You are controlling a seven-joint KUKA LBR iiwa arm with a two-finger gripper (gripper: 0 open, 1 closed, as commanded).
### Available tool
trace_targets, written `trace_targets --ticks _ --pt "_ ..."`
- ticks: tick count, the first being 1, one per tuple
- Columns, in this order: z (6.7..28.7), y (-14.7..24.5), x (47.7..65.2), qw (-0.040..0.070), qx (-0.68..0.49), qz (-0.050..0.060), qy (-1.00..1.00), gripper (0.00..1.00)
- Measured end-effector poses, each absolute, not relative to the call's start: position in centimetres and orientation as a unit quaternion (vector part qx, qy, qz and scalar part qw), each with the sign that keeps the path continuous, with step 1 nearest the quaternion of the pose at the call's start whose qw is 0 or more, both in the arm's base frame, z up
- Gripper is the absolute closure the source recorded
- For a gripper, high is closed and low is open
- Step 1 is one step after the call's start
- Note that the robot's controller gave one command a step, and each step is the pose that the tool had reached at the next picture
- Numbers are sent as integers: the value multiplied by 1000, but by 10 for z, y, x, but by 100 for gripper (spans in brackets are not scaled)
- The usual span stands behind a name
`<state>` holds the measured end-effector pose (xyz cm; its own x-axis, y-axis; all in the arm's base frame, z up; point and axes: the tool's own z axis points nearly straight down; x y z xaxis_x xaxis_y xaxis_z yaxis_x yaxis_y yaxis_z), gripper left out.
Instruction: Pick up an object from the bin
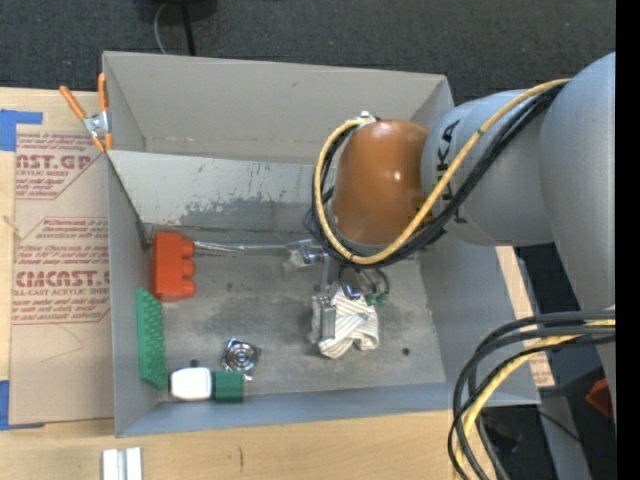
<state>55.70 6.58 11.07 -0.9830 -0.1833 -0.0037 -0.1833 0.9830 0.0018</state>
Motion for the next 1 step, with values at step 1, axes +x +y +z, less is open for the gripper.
trace_targets --ticks 1 --pt "97 38 554 -1 33 1 999 0"
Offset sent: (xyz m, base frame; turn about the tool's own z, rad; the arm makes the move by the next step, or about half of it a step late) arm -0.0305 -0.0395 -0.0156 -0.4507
